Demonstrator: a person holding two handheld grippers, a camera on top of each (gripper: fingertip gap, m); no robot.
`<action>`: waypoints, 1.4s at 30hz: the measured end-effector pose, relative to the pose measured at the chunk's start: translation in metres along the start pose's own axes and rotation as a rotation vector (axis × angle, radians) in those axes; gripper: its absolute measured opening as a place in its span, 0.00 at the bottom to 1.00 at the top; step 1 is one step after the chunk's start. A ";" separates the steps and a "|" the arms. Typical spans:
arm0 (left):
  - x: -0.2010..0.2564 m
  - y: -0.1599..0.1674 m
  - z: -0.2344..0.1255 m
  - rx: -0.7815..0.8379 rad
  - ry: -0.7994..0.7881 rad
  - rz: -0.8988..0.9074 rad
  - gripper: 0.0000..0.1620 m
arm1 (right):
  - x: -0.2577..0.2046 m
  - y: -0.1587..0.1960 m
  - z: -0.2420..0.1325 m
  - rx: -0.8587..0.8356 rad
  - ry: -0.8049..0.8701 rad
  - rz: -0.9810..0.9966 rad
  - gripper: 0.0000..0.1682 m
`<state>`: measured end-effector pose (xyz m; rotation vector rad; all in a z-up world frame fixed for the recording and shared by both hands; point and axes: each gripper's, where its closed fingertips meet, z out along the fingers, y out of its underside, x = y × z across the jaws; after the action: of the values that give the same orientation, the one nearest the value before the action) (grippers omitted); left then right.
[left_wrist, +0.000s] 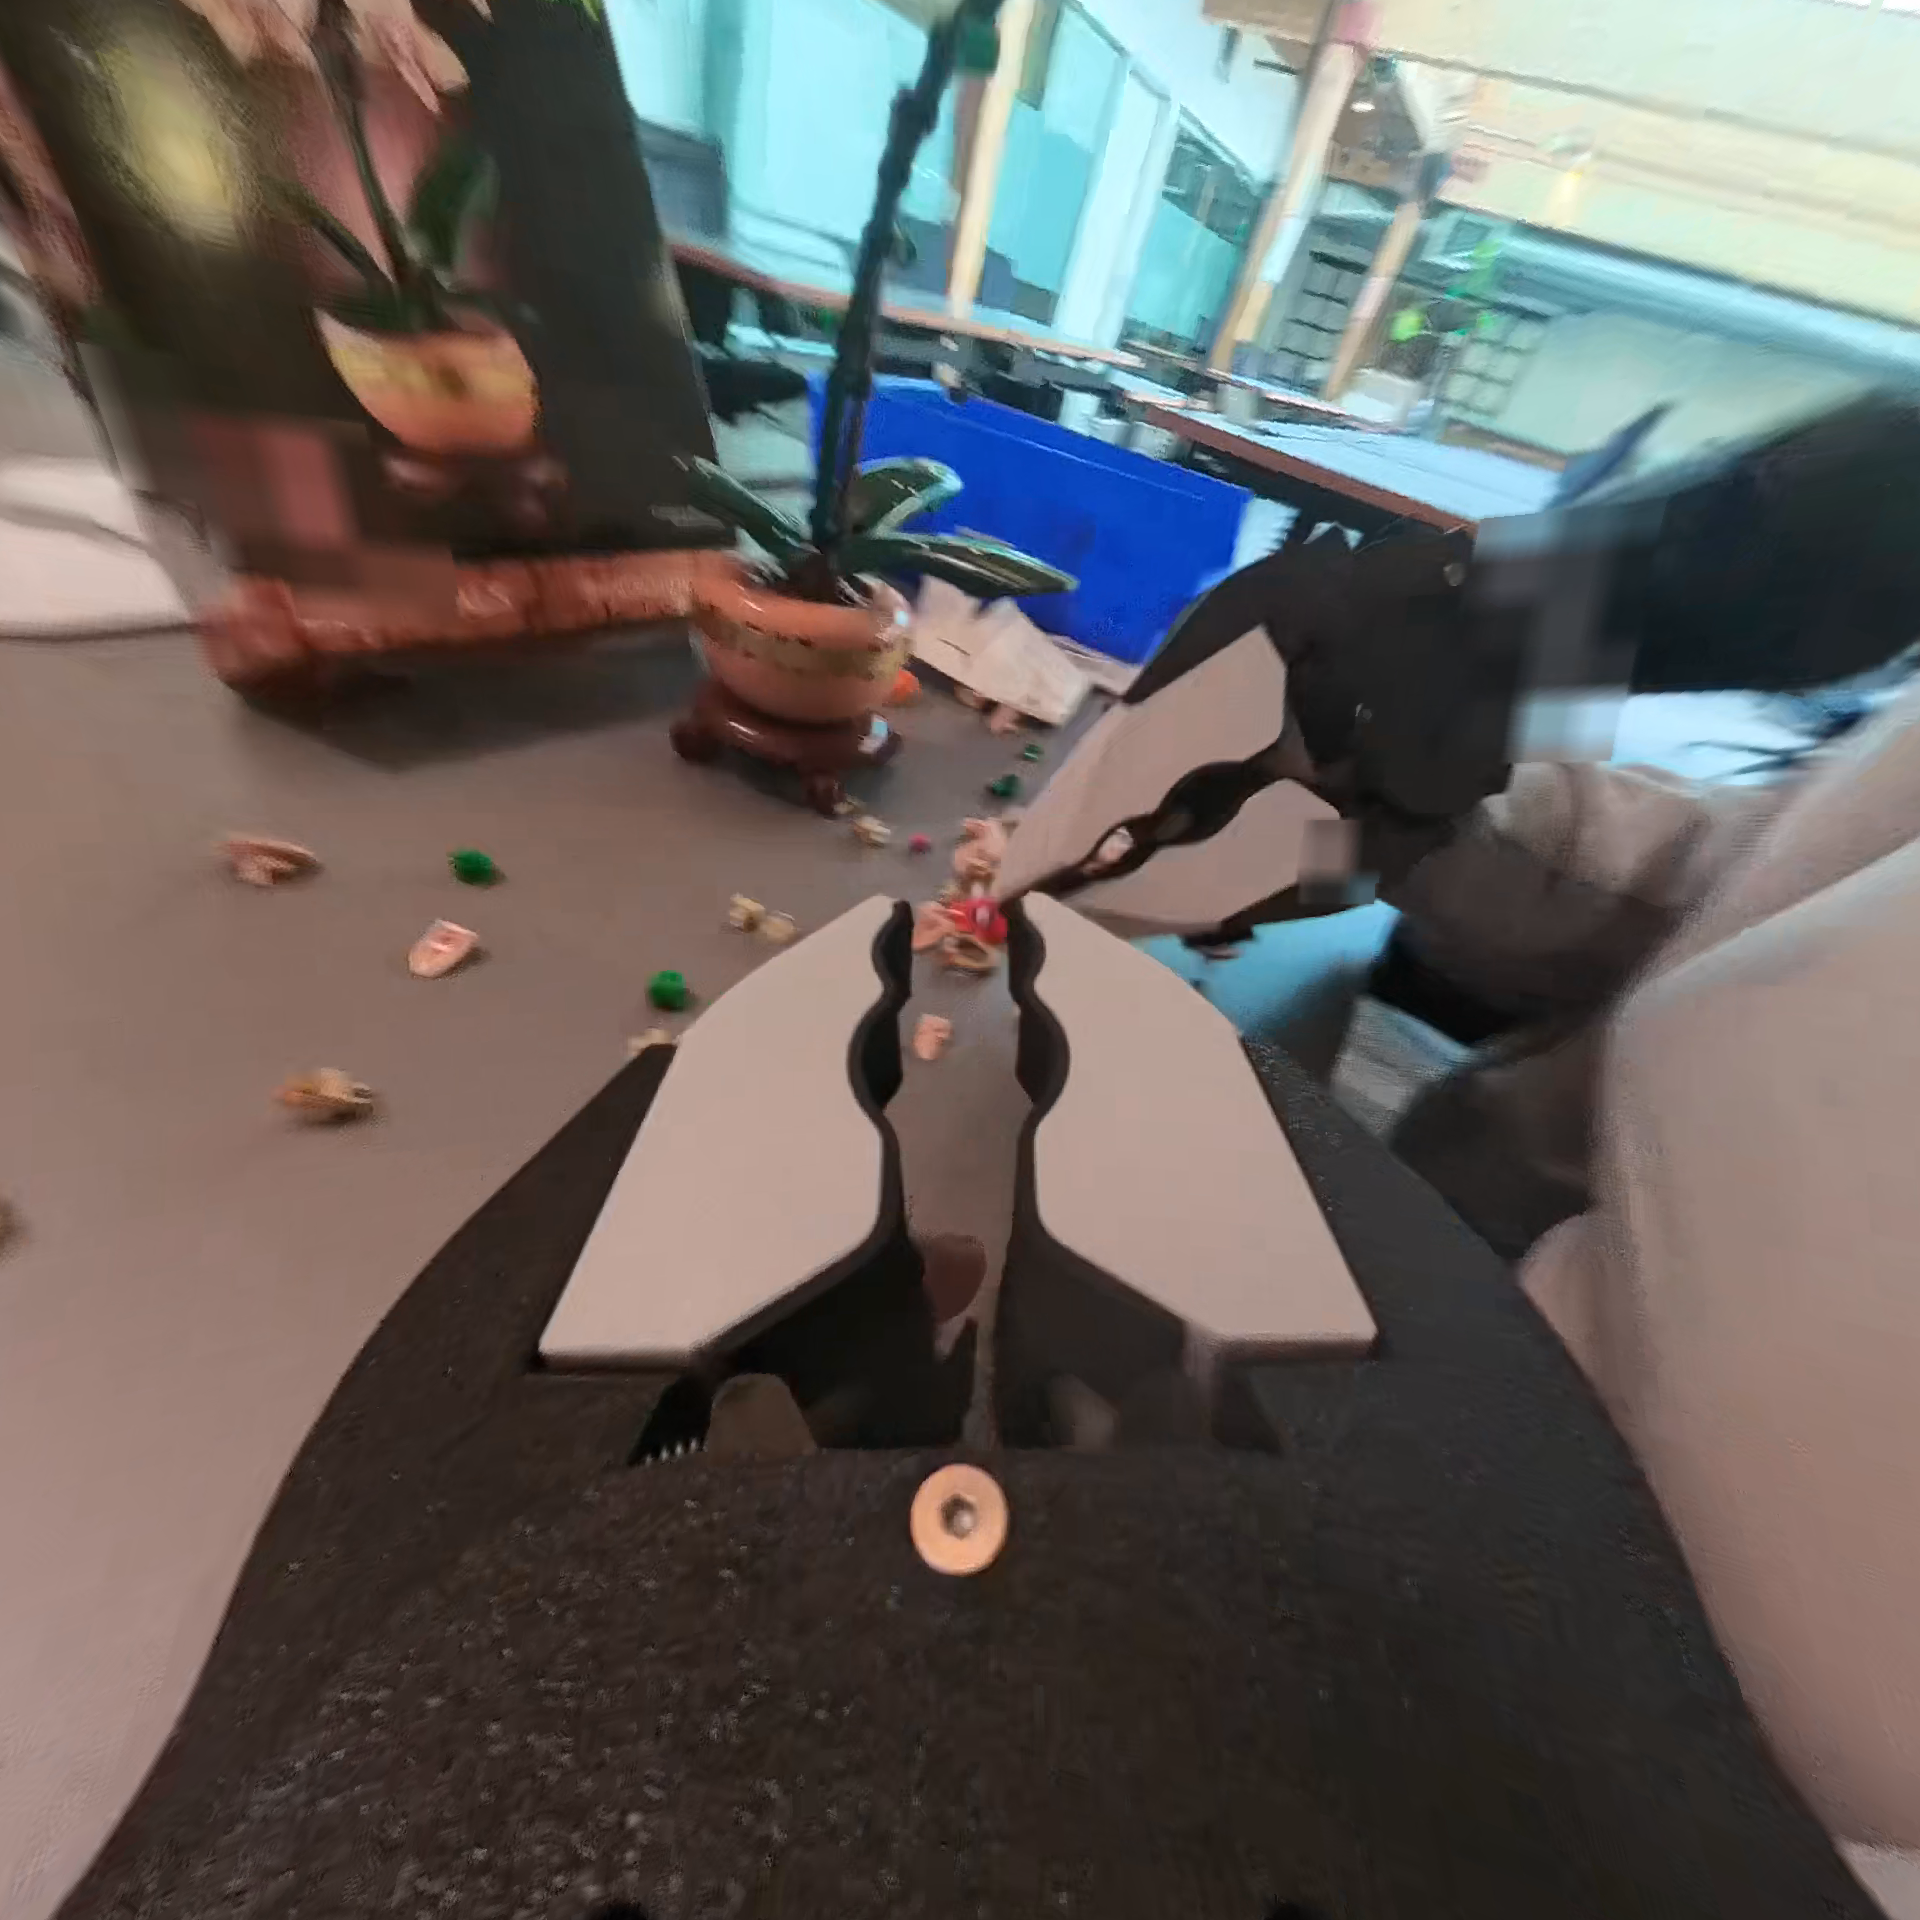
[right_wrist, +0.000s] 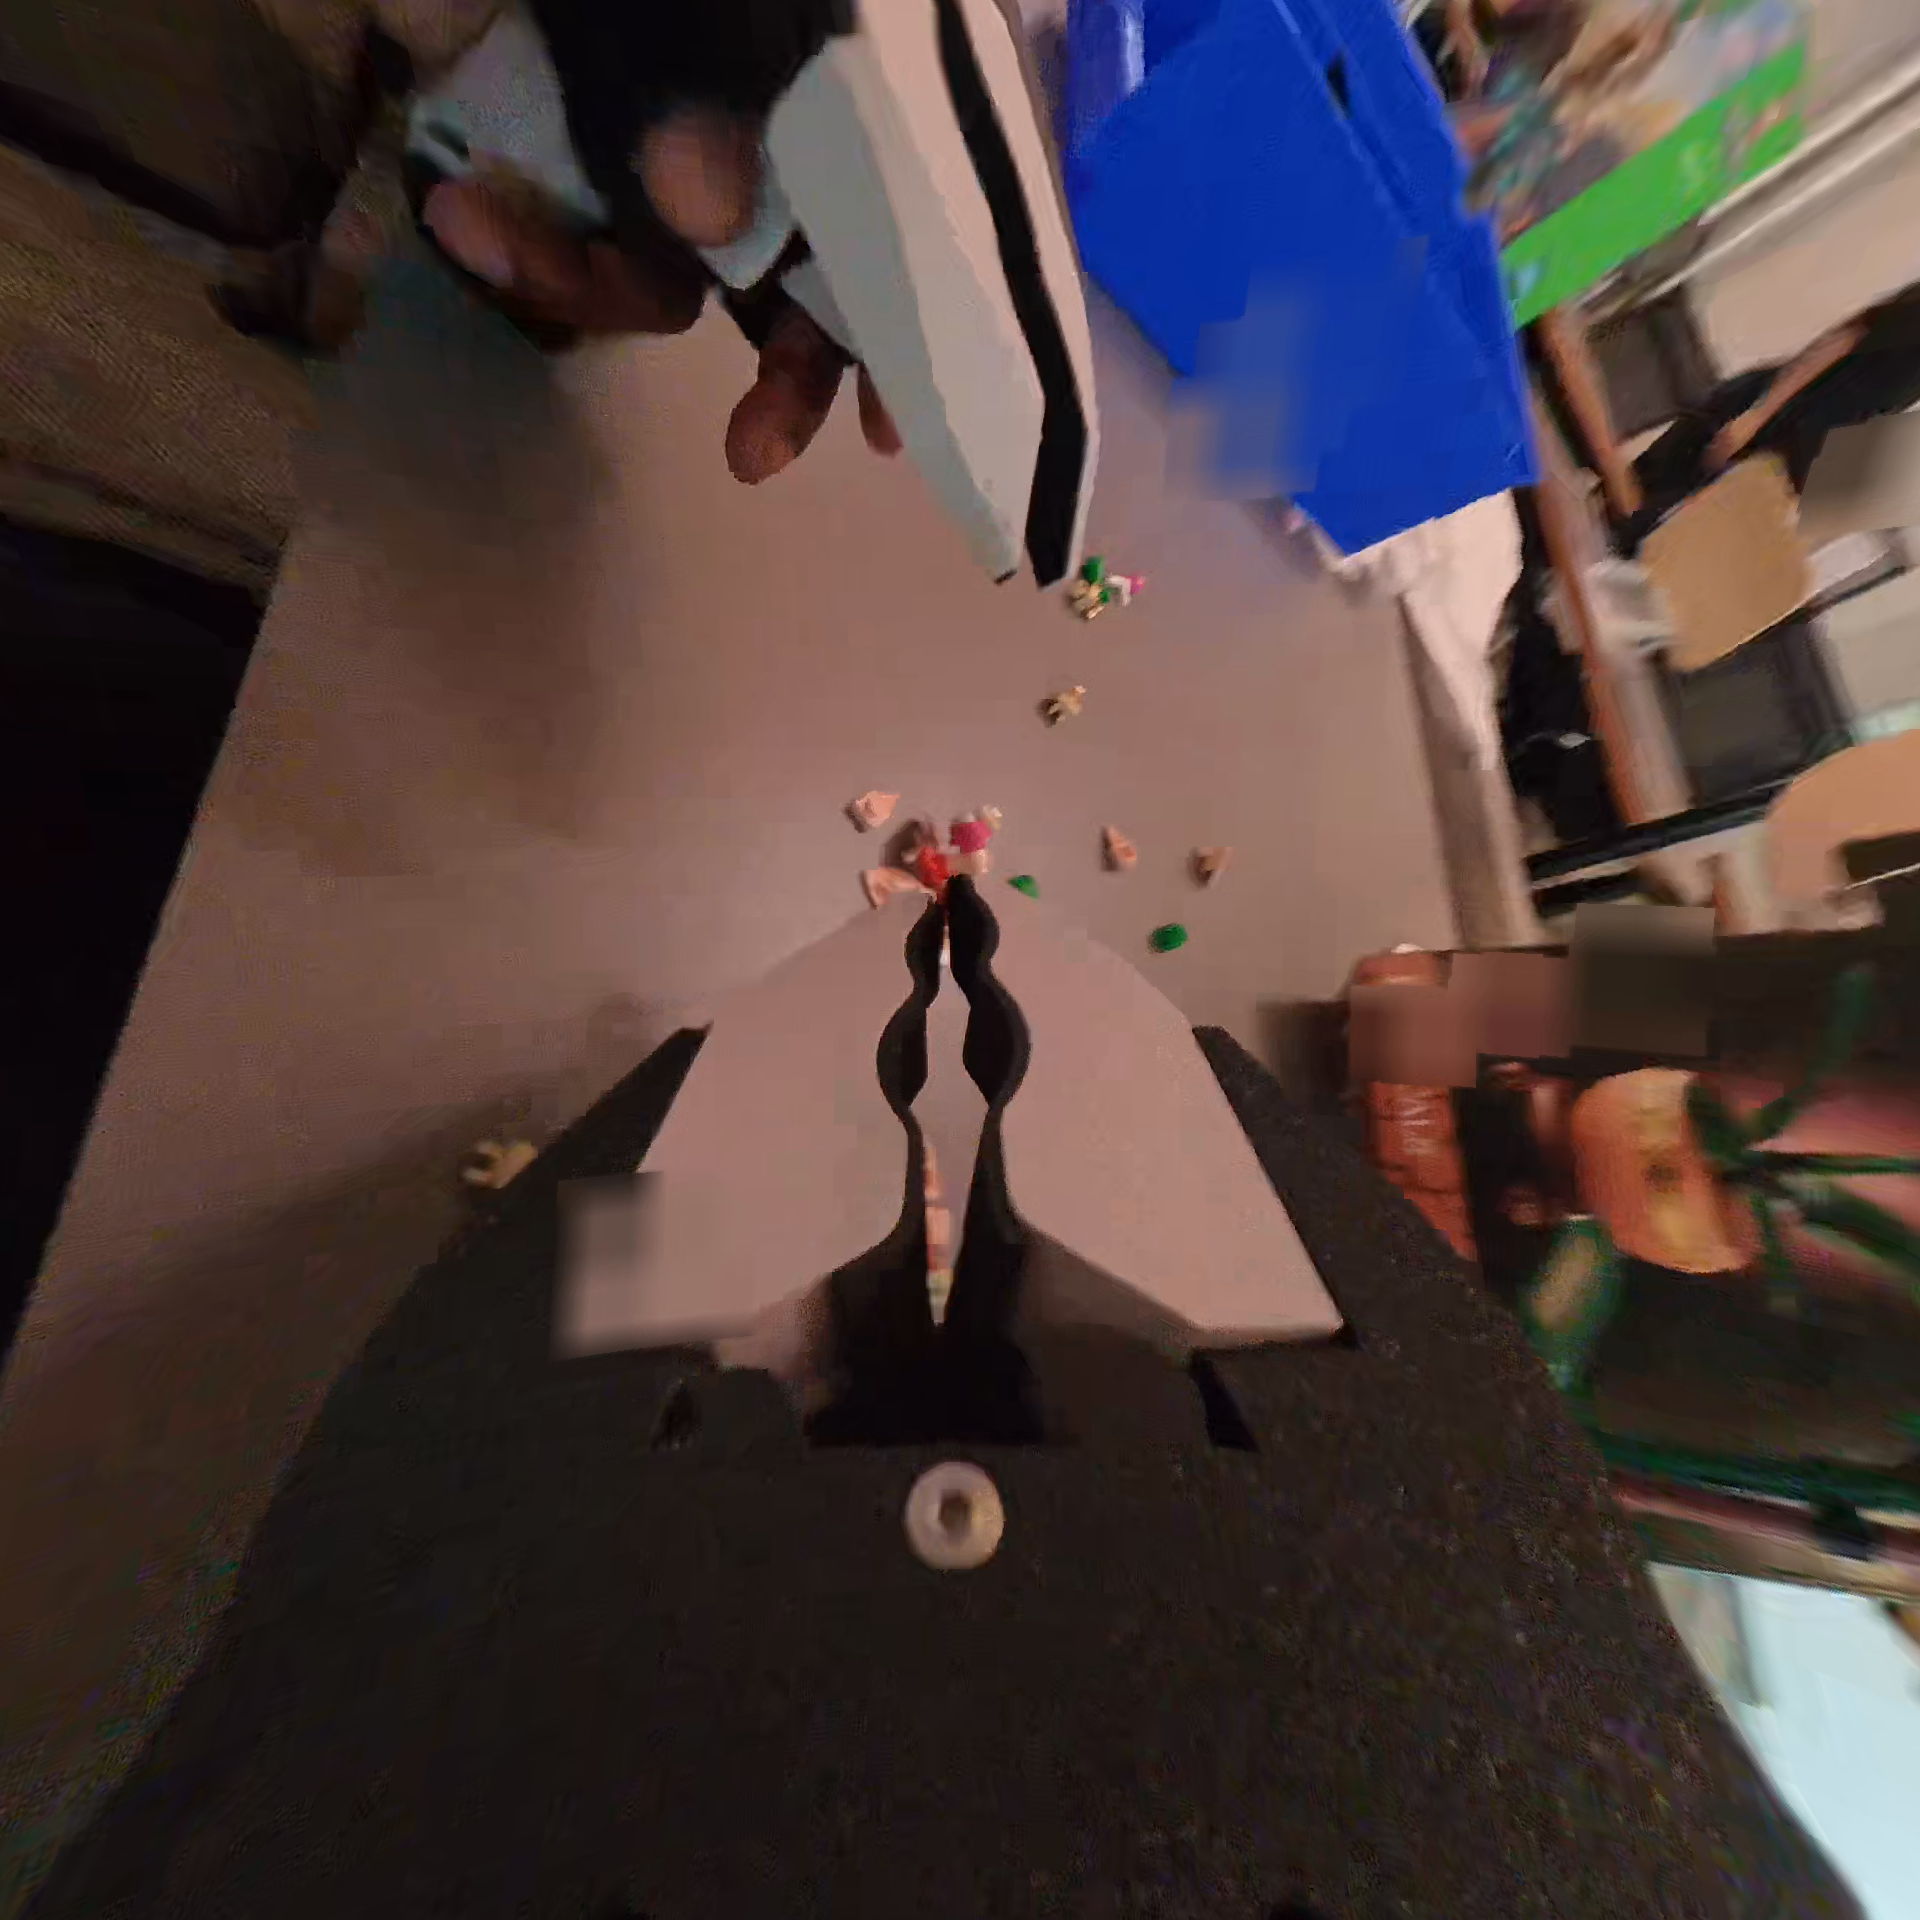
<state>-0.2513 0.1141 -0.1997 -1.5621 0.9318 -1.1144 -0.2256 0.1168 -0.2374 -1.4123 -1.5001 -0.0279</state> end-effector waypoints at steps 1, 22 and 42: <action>0.002 0.002 0.002 -0.022 0.055 -0.067 0.11 | 0.004 -0.003 -0.007 -0.003 0.032 -0.120 0.01; 0.048 -0.023 0.046 0.036 0.308 -0.126 0.04 | 0.027 -0.031 -0.048 0.058 0.163 -0.355 0.04; 0.046 -0.016 0.052 0.088 0.331 -0.320 0.02 | 0.011 -0.014 -0.037 -0.073 0.007 -0.612 0.01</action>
<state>-0.1872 0.0890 -0.1799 -1.5149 0.8490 -1.6569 -0.2105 0.0973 -0.2045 -0.9570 -1.8875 -0.4676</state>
